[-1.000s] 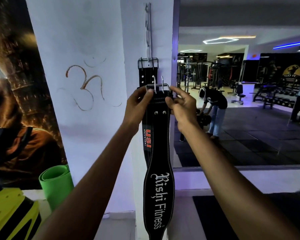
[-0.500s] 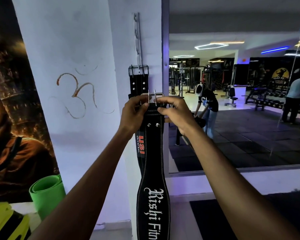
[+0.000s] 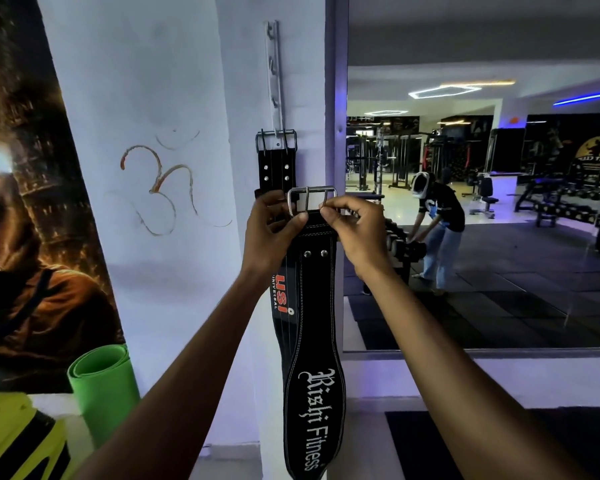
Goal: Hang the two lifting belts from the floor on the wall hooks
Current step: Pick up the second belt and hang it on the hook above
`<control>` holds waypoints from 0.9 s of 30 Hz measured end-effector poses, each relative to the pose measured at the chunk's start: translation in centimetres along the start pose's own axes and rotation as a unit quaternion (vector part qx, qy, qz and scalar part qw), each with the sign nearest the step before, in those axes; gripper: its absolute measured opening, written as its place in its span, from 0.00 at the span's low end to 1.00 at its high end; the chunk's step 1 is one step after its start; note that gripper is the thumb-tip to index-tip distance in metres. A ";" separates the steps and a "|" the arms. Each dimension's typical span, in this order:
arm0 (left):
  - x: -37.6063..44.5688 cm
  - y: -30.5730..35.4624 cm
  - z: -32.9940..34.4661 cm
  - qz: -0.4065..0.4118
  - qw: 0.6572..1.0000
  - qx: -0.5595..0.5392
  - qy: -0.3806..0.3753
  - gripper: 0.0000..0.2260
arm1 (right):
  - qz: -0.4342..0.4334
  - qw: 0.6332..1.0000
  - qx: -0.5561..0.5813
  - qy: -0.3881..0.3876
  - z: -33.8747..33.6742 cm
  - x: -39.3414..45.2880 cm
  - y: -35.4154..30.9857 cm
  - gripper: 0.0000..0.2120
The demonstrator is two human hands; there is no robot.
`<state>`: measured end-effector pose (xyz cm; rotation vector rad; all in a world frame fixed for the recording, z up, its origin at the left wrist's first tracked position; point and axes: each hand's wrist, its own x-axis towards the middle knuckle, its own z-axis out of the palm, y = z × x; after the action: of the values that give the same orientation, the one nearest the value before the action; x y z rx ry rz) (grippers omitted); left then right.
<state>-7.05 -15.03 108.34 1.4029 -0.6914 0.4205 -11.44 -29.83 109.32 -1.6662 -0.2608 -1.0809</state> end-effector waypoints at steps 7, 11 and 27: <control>-0.1 -1.1 1.0 -0.005 1.000 0.015 -0.014 0.09 | 0.018 0.998 0.042 0.050 -0.3 0.0 2.4 0.20; 0.5 -0.9 1.6 -0.018 1.000 -0.003 0.002 0.08 | 0.050 0.996 0.068 0.008 -0.8 -0.8 3.8 0.22; 4.7 -0.7 3.2 -0.032 0.998 0.012 0.043 0.08 | 0.221 0.962 0.081 -0.141 -3.1 -10.6 13.6 0.14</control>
<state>-3.73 -18.83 110.96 1.4177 -0.5718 0.4376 -10.26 -34.27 92.36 -1.6260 -0.1439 -0.4765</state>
